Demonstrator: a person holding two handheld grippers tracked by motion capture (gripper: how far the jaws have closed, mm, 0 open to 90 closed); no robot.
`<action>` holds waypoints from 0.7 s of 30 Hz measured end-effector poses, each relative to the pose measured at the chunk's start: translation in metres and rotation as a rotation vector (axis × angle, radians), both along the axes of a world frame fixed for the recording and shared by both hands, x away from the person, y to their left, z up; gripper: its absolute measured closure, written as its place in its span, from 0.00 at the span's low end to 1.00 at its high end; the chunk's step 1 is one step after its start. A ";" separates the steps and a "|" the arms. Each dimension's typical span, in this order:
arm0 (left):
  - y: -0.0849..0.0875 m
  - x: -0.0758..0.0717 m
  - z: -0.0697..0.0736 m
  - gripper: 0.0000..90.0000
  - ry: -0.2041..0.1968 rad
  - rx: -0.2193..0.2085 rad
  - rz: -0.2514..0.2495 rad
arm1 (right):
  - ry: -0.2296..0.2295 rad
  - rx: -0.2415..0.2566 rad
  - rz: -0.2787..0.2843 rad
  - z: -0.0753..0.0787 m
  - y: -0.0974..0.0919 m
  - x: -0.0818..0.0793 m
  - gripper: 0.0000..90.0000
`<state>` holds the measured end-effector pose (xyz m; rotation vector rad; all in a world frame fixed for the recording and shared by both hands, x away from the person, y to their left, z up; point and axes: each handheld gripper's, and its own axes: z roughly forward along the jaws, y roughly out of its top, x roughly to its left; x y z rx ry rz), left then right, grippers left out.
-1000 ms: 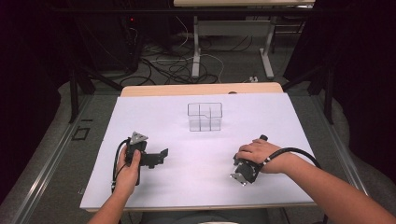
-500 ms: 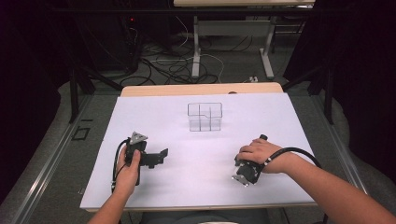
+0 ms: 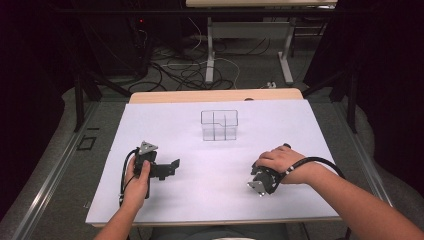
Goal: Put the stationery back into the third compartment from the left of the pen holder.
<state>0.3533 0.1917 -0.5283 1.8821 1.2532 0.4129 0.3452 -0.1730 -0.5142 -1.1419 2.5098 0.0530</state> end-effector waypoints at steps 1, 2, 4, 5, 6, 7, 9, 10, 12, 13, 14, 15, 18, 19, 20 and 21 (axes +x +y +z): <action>0.000 0.000 0.000 0.00 0.000 0.000 0.000 | -0.001 0.008 -0.012 0.002 0.001 0.001 0.76; 0.000 0.000 0.000 0.00 0.000 0.001 -0.001 | 0.003 0.024 -0.037 0.003 0.000 0.001 0.76; 0.000 0.000 0.000 0.00 0.000 0.000 0.001 | -0.004 0.072 -0.058 0.004 0.001 0.002 0.76; 0.000 0.000 0.000 0.00 0.000 0.000 0.001 | 0.008 0.063 -0.087 0.006 0.002 0.002 0.76; 0.000 0.000 0.000 0.00 0.000 0.000 0.001 | -0.007 0.093 -0.087 0.007 0.003 0.003 0.76; 0.000 0.000 0.000 0.00 0.001 -0.001 0.000 | 0.018 0.104 -0.128 0.008 0.004 0.004 0.76; 0.000 0.000 0.000 0.00 0.000 -0.001 0.000 | 0.028 0.141 -0.190 0.010 0.005 0.006 0.76; 0.000 0.000 0.000 0.00 0.000 0.000 -0.001 | 0.028 0.187 -0.230 0.009 0.004 0.006 0.76; 0.000 0.000 0.000 0.00 0.000 -0.001 0.001 | 0.037 0.219 -0.277 0.012 0.006 0.010 0.76; 0.000 0.000 0.000 0.00 0.003 -0.001 0.000 | 0.054 0.251 -0.318 0.012 0.006 0.011 0.76; 0.000 0.000 0.000 0.00 0.005 0.000 -0.001 | 0.051 0.271 -0.342 0.013 0.006 0.012 0.76; 0.001 0.000 0.000 0.00 0.003 0.006 -0.006 | 0.062 0.281 -0.374 0.014 0.007 0.014 0.76; 0.000 0.000 0.000 0.00 0.004 0.001 -0.001 | 0.080 0.327 -0.428 0.017 0.008 0.020 0.76; 0.000 0.000 0.000 0.00 0.003 0.002 -0.002 | 0.086 0.343 -0.440 0.018 0.009 0.023 0.76; 0.000 0.000 0.000 0.00 0.003 0.002 -0.001 | 0.092 0.362 -0.463 0.019 0.009 0.025 0.76; 0.000 0.000 -0.001 0.00 0.003 0.002 -0.001 | 0.100 0.379 -0.487 0.020 0.010 0.026 0.76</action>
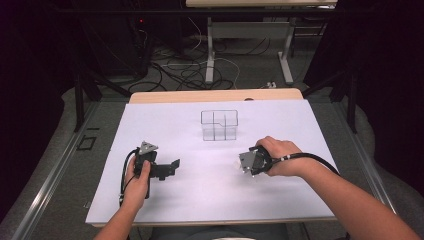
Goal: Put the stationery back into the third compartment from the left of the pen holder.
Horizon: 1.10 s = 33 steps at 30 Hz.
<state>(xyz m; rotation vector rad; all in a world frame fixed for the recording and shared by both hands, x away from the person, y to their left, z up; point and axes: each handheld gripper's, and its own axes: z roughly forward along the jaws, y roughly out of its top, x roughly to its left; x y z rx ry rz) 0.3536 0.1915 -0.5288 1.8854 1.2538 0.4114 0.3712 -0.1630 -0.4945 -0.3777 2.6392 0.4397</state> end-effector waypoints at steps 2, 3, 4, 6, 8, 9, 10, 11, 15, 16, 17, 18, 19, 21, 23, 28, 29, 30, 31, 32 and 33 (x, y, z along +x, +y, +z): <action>0.000 0.000 0.000 0.00 0.001 0.000 0.000 | 0.014 0.037 -0.052 0.002 0.001 0.004 0.76; 0.000 0.000 0.000 0.00 0.005 0.000 -0.001 | 0.021 0.052 -0.088 0.003 0.001 0.005 0.76; 0.000 0.000 -0.001 0.00 0.003 -0.001 -0.004 | 0.031 0.048 -0.107 0.005 0.002 0.007 0.76; 0.000 0.000 0.000 0.00 0.006 0.003 -0.006 | 0.041 0.079 -0.166 0.007 0.002 0.011 0.76; 0.001 0.000 -0.001 0.00 0.006 0.013 -0.014 | 0.043 0.127 -0.199 0.009 0.002 0.016 0.76; 0.001 0.000 -0.001 0.00 0.006 0.012 -0.013 | 0.071 0.164 -0.244 0.010 0.002 0.017 0.76; 0.001 0.000 -0.001 0.00 0.008 0.007 -0.010 | 0.084 0.191 -0.271 0.011 0.002 0.019 0.76; 0.001 0.000 -0.001 0.00 0.009 0.007 -0.010 | 0.093 0.205 -0.291 0.012 0.002 0.021 0.76; 0.001 0.001 -0.001 0.00 0.010 0.003 -0.005 | 0.124 0.253 -0.355 0.014 0.003 0.027 0.76; 0.001 0.001 -0.001 0.00 0.010 0.003 -0.005 | 0.136 0.274 -0.379 0.014 0.004 0.028 0.76; 0.001 0.001 -0.001 0.00 0.010 0.003 -0.005 | 0.140 0.281 -0.388 0.015 0.004 0.029 0.76; 0.001 0.001 -0.001 0.00 0.012 0.007 -0.009 | 0.140 0.290 -0.393 0.016 0.004 0.031 0.76; 0.001 0.001 -0.001 0.00 0.012 0.007 -0.008 | 0.152 0.305 -0.411 0.016 0.004 0.032 0.76; 0.001 0.001 -0.001 0.00 0.013 0.007 -0.008 | 0.157 0.319 -0.435 0.018 0.005 0.035 0.76; 0.001 0.001 -0.001 0.00 0.013 0.007 -0.009 | 0.163 0.339 -0.456 0.019 0.006 0.037 0.76; 0.002 0.001 -0.001 0.00 0.011 0.006 -0.008 | 0.165 0.387 -0.483 0.025 0.006 0.042 0.76; 0.002 0.001 -0.001 0.00 0.011 0.006 -0.008 | 0.157 0.397 -0.497 0.027 0.006 0.043 0.76; 0.002 0.001 -0.001 0.00 0.011 0.006 -0.009 | 0.154 0.409 -0.508 0.029 0.006 0.044 0.76; 0.002 0.001 -0.001 0.00 0.012 0.007 -0.008 | 0.161 0.424 -0.509 0.031 0.005 0.045 0.76; 0.002 0.001 -0.001 0.00 0.010 0.012 -0.010 | 0.158 0.438 -0.517 0.034 0.005 0.046 0.76; 0.002 0.001 -0.001 0.00 0.012 0.005 -0.007 | 0.160 0.454 -0.523 0.036 0.005 0.047 0.76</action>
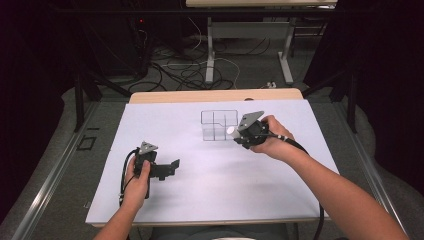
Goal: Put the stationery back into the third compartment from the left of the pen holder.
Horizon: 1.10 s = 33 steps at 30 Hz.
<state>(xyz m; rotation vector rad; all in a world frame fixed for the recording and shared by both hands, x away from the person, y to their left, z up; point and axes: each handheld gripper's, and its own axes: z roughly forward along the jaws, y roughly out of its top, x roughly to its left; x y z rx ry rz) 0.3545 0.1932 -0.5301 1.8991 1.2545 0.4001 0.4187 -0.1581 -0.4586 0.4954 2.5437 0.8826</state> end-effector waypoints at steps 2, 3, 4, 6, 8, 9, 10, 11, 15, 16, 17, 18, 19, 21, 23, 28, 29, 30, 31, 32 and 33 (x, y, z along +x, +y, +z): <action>0.000 0.000 0.000 0.00 -0.001 0.001 0.000 | -0.008 0.030 -0.014 0.005 -0.001 0.003 0.76; 0.000 0.000 0.000 0.00 -0.001 0.001 0.000 | -0.014 0.050 -0.026 0.007 -0.001 0.004 0.76; 0.000 0.000 0.000 0.00 -0.001 0.001 0.000 | -0.011 0.069 -0.028 0.009 -0.001 0.005 0.76; 0.000 0.000 0.000 0.00 -0.001 0.001 -0.001 | -0.023 0.094 -0.047 0.012 -0.002 0.008 0.76; 0.000 0.000 0.000 0.00 -0.001 0.001 -0.001 | -0.027 0.119 -0.061 0.015 -0.003 0.010 0.76; 0.000 0.000 0.000 0.00 -0.001 0.001 -0.001 | -0.035 0.137 -0.071 0.015 -0.002 0.011 0.76; 0.000 0.000 0.000 0.00 -0.001 0.001 -0.001 | -0.038 0.145 -0.067 0.016 -0.003 0.013 0.76; 0.000 0.000 0.000 0.00 -0.001 0.000 -0.001 | -0.043 0.159 -0.077 0.017 -0.003 0.014 0.76; 0.000 0.000 0.000 0.00 0.000 0.001 0.001 | -0.045 0.220 -0.106 0.019 -0.002 0.019 0.76; 0.001 0.000 -0.001 0.00 0.000 0.000 0.001 | -0.041 0.230 -0.114 0.020 -0.002 0.020 0.76; 0.001 0.000 0.000 0.00 0.001 0.000 0.002 | -0.046 0.246 -0.121 0.021 -0.002 0.021 0.76; 0.001 0.000 0.000 0.00 0.001 0.000 0.002 | -0.041 0.256 -0.127 0.021 -0.002 0.022 0.76; 0.001 0.000 0.000 0.00 0.006 0.002 -0.001 | -0.048 0.268 -0.136 0.022 -0.001 0.023 0.76; 0.001 0.000 0.000 0.00 0.004 -0.003 0.004 | -0.047 0.294 -0.144 0.023 0.000 0.025 0.76; 0.001 0.001 -0.001 0.00 -0.002 -0.007 0.009 | -0.047 0.314 -0.152 0.024 0.001 0.026 0.76; 0.001 0.001 -0.001 0.00 0.002 -0.005 0.014 | -0.050 0.362 -0.185 0.024 0.004 0.032 0.76; 0.001 0.001 -0.001 0.00 -0.001 -0.005 0.013 | -0.046 0.373 -0.191 0.024 0.005 0.033 0.76; 0.001 0.001 -0.001 0.00 0.000 -0.005 0.013 | -0.045 0.390 -0.197 0.023 0.005 0.035 0.76; 0.001 0.001 -0.001 0.00 0.000 -0.005 0.013 | -0.040 0.394 -0.209 0.023 0.006 0.036 0.76; 0.001 0.001 -0.001 0.00 0.000 -0.005 0.013 | -0.037 0.408 -0.218 0.023 0.007 0.037 0.76; 0.001 0.001 -0.001 0.00 0.000 -0.005 0.012 | -0.033 0.415 -0.224 0.023 0.007 0.038 0.76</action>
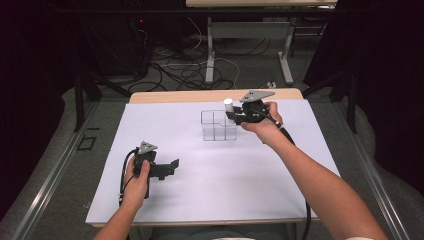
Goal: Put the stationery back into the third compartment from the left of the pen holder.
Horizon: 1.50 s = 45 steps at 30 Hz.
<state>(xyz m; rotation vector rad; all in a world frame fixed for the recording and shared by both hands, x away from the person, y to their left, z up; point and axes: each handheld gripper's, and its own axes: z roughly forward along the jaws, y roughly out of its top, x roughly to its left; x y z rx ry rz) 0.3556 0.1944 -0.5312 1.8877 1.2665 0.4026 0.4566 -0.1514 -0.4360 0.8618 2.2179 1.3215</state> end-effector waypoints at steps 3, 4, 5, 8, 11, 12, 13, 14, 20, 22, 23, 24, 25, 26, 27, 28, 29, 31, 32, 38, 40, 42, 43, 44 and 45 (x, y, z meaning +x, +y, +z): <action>0.000 0.000 0.000 0.00 0.000 0.000 0.000 | 0.006 0.024 -0.026 -0.002 0.001 0.004 0.76; 0.000 0.000 0.000 0.00 0.000 0.000 0.000 | 0.008 0.029 -0.032 -0.003 0.002 0.005 0.76; 0.000 0.000 0.000 0.00 0.000 0.000 0.000 | 0.010 0.039 -0.041 -0.003 0.002 0.006 0.76; 0.001 0.000 0.000 0.00 0.001 0.003 -0.003 | 0.004 0.053 -0.065 -0.005 0.002 0.009 0.76; 0.001 0.000 0.000 0.00 0.003 0.006 -0.006 | 0.014 0.077 -0.097 -0.007 0.002 0.011 0.76; 0.001 0.001 0.000 0.00 0.002 0.004 -0.007 | 0.018 0.081 -0.104 -0.008 0.001 0.012 0.76; 0.001 0.001 0.000 0.00 0.002 0.004 -0.007 | 0.017 0.090 -0.112 -0.009 0.001 0.013 0.76; 0.001 0.001 0.000 0.00 0.002 0.005 -0.005 | 0.029 0.098 -0.125 -0.010 0.001 0.014 0.76; 0.001 0.001 0.000 0.00 0.002 0.005 -0.008 | 0.036 0.106 -0.164 -0.014 0.002 0.017 0.76; 0.001 0.001 0.000 0.00 0.003 0.005 -0.008 | 0.029 0.104 -0.172 -0.016 0.004 0.018 0.76; 0.001 0.001 0.000 0.00 0.002 0.005 -0.009 | 0.028 0.100 -0.173 -0.017 0.004 0.018 0.76; 0.001 0.001 0.000 0.00 0.002 0.005 -0.008 | 0.025 0.101 -0.177 -0.018 0.005 0.019 0.76; 0.001 0.001 0.000 0.00 0.002 0.005 -0.008 | 0.028 0.096 -0.177 -0.019 0.005 0.019 0.76; 0.001 0.001 0.000 0.00 0.001 0.002 -0.005 | 0.015 0.091 -0.177 -0.020 0.006 0.019 0.76; 0.001 0.001 0.000 0.00 0.001 0.003 -0.009 | 0.018 0.090 -0.179 -0.022 0.007 0.019 0.76; 0.001 0.001 0.000 0.00 0.001 0.004 -0.010 | 0.015 0.088 -0.180 -0.024 0.008 0.019 0.76; 0.001 0.001 0.000 0.00 0.001 0.004 -0.009 | 0.022 0.083 -0.184 -0.026 0.008 0.020 0.76; 0.001 0.001 -0.001 0.00 0.000 0.001 -0.006 | 0.027 0.080 -0.187 -0.029 0.008 0.021 0.76; 0.002 0.001 -0.001 0.00 0.002 0.005 -0.008 | 0.037 0.078 -0.194 -0.030 0.008 0.020 0.76; 0.001 0.001 -0.001 0.00 0.001 0.006 -0.011 | 0.040 0.070 -0.204 -0.040 0.009 0.023 0.76; 0.001 0.001 -0.001 0.00 -0.001 -0.001 -0.005 | 0.046 0.073 -0.203 -0.043 0.009 0.024 0.76; 0.001 0.001 -0.001 0.00 -0.001 0.000 -0.006 | 0.055 0.068 -0.206 -0.046 0.010 0.024 0.76; 0.001 0.001 -0.001 0.00 0.000 0.001 -0.006 | 0.051 0.062 -0.208 -0.047 0.010 0.024 0.76; 0.001 0.001 -0.001 0.00 0.002 0.004 -0.008 | 0.053 0.063 -0.206 -0.049 0.011 0.024 0.76; 0.001 0.001 -0.001 0.00 0.002 0.007 -0.009 | 0.050 0.056 -0.210 -0.050 0.011 0.025 0.76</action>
